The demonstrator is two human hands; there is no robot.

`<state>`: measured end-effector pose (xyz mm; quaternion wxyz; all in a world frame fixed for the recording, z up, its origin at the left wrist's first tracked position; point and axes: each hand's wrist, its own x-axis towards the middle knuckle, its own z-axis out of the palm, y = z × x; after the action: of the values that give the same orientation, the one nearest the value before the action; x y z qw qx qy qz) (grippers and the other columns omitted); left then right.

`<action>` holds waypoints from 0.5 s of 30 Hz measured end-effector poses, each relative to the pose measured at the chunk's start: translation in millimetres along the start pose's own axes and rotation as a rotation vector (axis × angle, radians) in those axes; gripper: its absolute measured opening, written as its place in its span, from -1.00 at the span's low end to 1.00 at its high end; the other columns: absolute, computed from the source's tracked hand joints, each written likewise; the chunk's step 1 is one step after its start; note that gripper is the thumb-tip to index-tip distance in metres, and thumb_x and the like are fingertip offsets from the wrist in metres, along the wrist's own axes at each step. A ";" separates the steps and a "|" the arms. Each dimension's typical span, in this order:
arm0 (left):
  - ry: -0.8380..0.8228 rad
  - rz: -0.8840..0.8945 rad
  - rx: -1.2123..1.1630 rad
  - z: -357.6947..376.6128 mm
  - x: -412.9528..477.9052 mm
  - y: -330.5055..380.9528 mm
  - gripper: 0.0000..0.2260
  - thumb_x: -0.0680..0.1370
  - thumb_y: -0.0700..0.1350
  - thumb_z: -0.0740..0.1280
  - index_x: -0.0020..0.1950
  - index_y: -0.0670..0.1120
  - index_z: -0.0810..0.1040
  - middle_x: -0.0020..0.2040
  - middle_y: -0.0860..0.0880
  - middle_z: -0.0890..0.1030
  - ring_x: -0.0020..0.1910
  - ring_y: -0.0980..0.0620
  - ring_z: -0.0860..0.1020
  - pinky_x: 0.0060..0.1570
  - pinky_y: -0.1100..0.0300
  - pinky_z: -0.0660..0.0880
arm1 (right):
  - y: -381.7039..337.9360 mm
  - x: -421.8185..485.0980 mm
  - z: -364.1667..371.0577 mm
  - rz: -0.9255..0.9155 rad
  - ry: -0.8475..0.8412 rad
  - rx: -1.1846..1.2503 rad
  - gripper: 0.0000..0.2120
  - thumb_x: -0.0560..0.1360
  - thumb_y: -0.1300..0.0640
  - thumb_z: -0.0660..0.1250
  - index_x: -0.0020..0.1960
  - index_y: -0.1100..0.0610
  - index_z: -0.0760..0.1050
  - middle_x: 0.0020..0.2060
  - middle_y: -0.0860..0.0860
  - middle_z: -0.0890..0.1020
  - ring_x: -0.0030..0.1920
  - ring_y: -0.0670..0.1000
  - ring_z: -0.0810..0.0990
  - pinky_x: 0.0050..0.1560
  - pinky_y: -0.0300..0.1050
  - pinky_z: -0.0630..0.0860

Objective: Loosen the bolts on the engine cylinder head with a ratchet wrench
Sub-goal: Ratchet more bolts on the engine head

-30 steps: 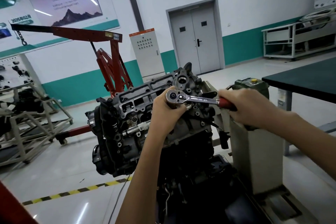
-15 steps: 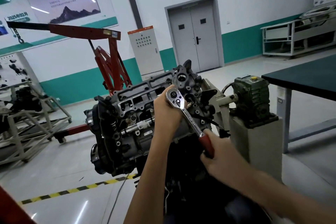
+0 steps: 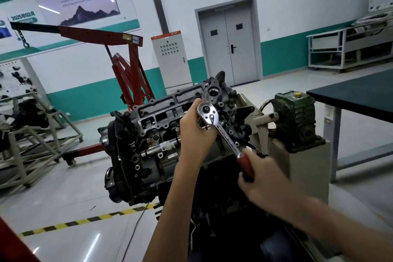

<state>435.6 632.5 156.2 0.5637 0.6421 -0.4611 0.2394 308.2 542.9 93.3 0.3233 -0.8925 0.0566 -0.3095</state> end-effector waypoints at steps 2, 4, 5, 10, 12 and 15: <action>0.005 -0.049 -0.006 3.8 0.5 1.0 -0.75 0.36 -0.42 0.37 -0.21 -0.12 0.39 -0.38 0.15 0.41 -0.39 0.21 0.36 -0.32 0.41 0.32 | -17.9 -12.6 29.1 0.053 0.084 0.181 -0.69 0.33 0.29 0.36 -0.26 -0.03 0.27 -0.53 -0.12 0.41 -0.56 -0.16 0.43 -0.55 -0.51 0.23; 0.009 -0.090 -0.037 4.2 0.5 1.8 -0.68 0.37 -0.42 0.36 -0.26 -0.03 0.36 -0.42 0.18 0.39 -0.43 0.23 0.33 -0.36 0.45 0.30 | -29.4 -17.3 44.4 0.046 0.118 0.291 -0.66 0.32 0.33 0.34 -0.30 -0.05 0.27 -0.57 -0.13 0.43 -0.58 -0.16 0.41 -0.57 -0.49 0.22; 0.010 -0.107 -0.047 3.2 0.3 2.6 -0.64 0.37 -0.42 0.35 -0.28 0.02 0.33 -0.44 0.19 0.38 -0.44 0.24 0.32 -0.37 0.46 0.30 | -30.5 -17.3 44.5 0.044 0.106 0.300 -0.65 0.32 0.33 0.33 -0.30 -0.05 0.27 -0.57 -0.13 0.42 -0.57 -0.16 0.41 -0.56 -0.48 0.23; -0.009 -0.130 -0.043 0.3 4.4 1.5 -0.61 0.36 -0.47 0.32 -0.32 0.02 0.34 -0.41 0.13 0.38 -0.44 0.23 0.33 -0.39 0.39 0.29 | 4.9 3.8 -10.4 -0.064 -0.054 -0.053 -0.75 0.33 0.29 0.37 -0.13 0.01 0.39 -0.45 -0.02 0.49 -0.48 -0.12 0.45 -0.40 -0.22 0.44; -0.037 -0.113 -0.040 -0.2 5.4 3.1 -0.65 0.36 -0.45 0.36 -0.32 -0.01 0.37 -0.41 0.11 0.42 -0.43 0.21 0.34 -0.39 0.35 0.30 | 20.1 26.5 -48.0 -0.144 -0.061 -0.280 -0.76 0.35 0.29 0.38 -0.03 0.13 0.44 -0.36 0.03 0.54 -0.41 -0.03 0.51 -0.33 -0.10 0.53; -0.055 -0.125 -0.038 -2.4 7.2 4.9 -0.67 0.36 -0.43 0.37 -0.29 0.01 0.42 -0.41 0.14 0.47 -0.44 0.22 0.39 -0.35 0.37 0.36 | 25.0 62.1 -88.9 -0.261 -0.008 -0.510 -0.73 0.34 0.27 0.40 0.01 0.14 0.46 -0.34 0.01 0.57 -0.38 -0.04 0.52 -0.29 -0.17 0.50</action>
<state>435.2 632.7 165.2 0.5767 0.6652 -0.4400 0.1771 308.1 456.3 163.4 0.0459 -0.9459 0.0162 -0.3208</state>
